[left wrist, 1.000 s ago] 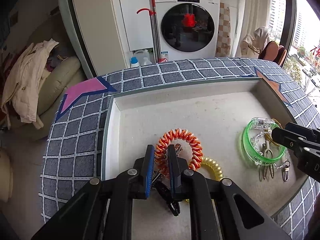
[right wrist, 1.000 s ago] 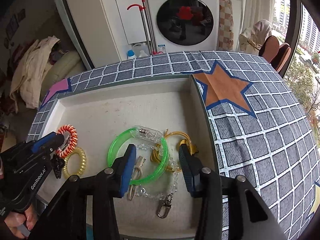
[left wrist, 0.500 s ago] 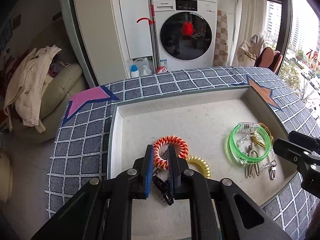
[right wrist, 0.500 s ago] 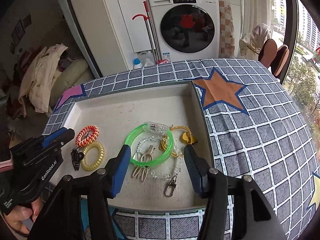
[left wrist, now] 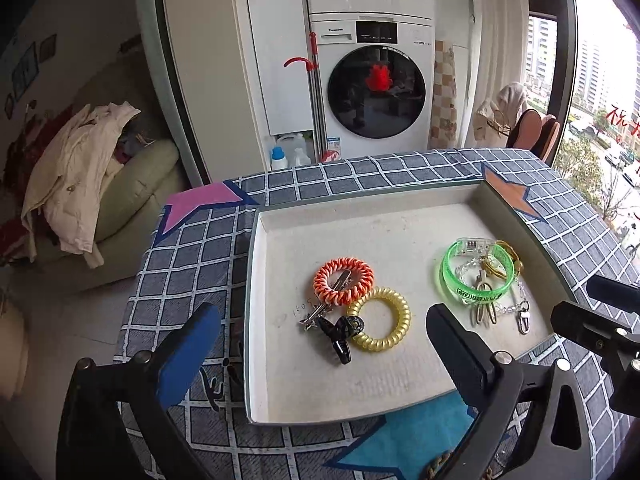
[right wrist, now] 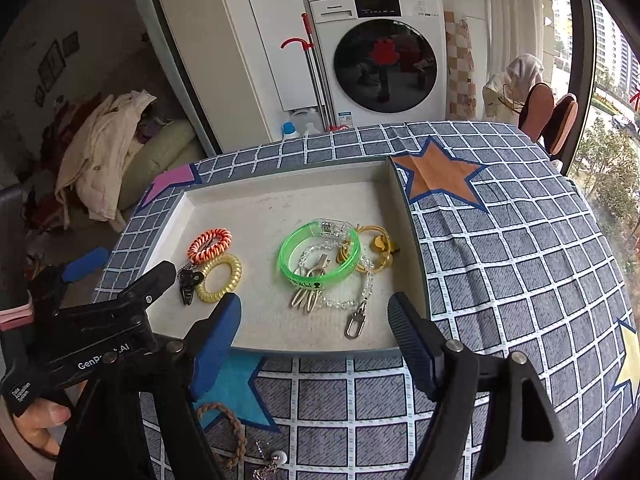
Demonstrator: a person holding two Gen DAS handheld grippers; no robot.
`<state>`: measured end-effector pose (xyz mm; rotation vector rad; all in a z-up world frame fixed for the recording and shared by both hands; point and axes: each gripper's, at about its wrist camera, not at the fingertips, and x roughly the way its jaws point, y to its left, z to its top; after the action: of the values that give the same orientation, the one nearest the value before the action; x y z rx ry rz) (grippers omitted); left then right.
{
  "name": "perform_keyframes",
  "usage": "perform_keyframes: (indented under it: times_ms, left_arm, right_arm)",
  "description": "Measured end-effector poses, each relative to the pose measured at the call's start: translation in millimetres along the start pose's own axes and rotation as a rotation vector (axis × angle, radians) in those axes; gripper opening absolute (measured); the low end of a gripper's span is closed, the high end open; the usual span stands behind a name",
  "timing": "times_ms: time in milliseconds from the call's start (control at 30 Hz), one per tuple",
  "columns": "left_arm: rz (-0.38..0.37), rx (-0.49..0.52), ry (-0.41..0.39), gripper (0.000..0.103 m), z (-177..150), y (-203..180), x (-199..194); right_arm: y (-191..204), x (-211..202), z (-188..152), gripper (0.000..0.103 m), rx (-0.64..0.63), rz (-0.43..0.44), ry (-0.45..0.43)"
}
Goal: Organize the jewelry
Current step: 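Lift both grippers out of the tray toward the braided bracelet and silver charm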
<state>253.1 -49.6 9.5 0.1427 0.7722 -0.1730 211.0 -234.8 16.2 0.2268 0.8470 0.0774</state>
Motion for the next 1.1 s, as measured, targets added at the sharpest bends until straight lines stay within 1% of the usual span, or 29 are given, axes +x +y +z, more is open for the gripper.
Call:
perform_keyframes:
  times_ms: [67, 133, 267, 333, 467, 567, 833, 933, 1100]
  left_arm:
    - [0.006, -0.004, -0.003, 0.103, -3.2, 3.5, -6.1]
    - [-0.001, -0.012, -0.003, 0.103, -7.4, 7.4, -12.3]
    - [-0.005, -0.015, -0.001, 0.103, -19.8, 10.7, -25.0]
    - [-0.032, -0.004, 0.015, 0.103, -27.5, 9.9, -30.0]
    - [-0.05, 0.001, 0.032, 0.103, -44.0, 4.5, -39.0]
    - [-0.063, 0.008, 0.054, 0.103, -58.5, -0.6, -41.3]
    - [-0.076, 0.004, 0.15, 0.103, -95.4, -9.5, -28.2]
    - [-0.082, 0.001, 0.167, 0.103, -100.7, -11.3, -25.1]
    - [-0.107, -0.011, 0.189, 0.103, -99.8, -16.9, -20.1]
  right_arm:
    - [-0.8, -5.9, -4.6, 0.081, 0.002, 0.008, -0.01]
    - [-2.1, -12.6, -10.5, 0.088, 0.008, 0.024, -0.026]
    - [-2.5, -27.0, -23.7, 0.089, 0.005, 0.048, -0.063]
    - [-0.8, -32.5, -31.0, 0.089, -0.006, 0.057, -0.068]
    - [4.3, -35.7, -46.5, 0.089, -0.042, 0.059, -0.003]
    - [6.6, -37.5, -62.9, 0.089, -0.056, 0.048, 0.02]
    - [-1.3, -30.0, -103.1, 0.09, -0.063, 0.017, 0.103]
    - [-1.3, -27.3, -111.5, 0.09, -0.075, 0.004, 0.122]
    - [4.7, -24.9, -116.0, 0.09, -0.121, -0.013, 0.13]
